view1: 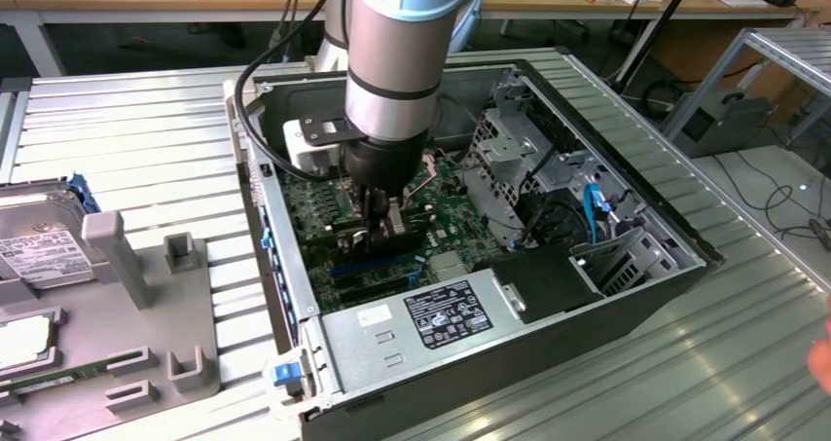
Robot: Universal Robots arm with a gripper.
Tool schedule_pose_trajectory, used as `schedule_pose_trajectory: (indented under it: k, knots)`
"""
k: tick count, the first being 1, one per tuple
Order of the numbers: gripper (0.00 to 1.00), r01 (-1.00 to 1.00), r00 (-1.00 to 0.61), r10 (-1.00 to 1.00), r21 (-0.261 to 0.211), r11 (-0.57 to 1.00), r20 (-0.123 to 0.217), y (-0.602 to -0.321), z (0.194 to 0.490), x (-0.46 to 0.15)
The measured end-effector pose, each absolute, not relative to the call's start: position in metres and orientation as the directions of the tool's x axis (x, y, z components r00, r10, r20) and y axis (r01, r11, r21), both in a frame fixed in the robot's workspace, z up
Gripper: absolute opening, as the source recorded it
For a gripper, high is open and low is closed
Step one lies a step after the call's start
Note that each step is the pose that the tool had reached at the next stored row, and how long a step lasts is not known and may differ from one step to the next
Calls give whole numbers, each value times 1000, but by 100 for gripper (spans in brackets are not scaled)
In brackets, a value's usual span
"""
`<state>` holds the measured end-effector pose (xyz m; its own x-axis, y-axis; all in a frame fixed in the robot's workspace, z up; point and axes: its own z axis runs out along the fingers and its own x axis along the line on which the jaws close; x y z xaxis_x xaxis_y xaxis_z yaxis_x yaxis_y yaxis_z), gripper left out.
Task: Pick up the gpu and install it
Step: 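Insert the gpu into the slot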
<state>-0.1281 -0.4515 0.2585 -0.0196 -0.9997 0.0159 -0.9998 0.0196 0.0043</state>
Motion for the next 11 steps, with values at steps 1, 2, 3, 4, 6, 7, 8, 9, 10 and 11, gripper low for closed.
schedule_pose_trajectory:
  k: [1,2,3,4,6,7,8,9,10,11]
  knots:
    - [27,-1000,-20,-1000,4,20,16,-452,258,-128]
    - [27,-1000,-20,-1000,4,20,15,-451,258,-128]
    - [27,-1000,-20,-1000,4,20,15,-451,258,-128]
    - [27,-1000,-20,-1000,4,20,15,-451,258,-128]
    - [27,-1000,-20,-1000,4,20,16,-452,258,-128]
    - [27,-1000,-20,-1000,4,20,16,-452,258,-128]
    - [27,-1000,-20,-1000,4,20,16,-451,257,-128]
    - [27,-1000,-20,-1000,4,20,16,-452,257,-128]
    - [27,-1000,-20,-1000,4,20,16,-452,257,-128]
    - [27,-1000,-20,-1000,4,20,16,-451,257,-128]
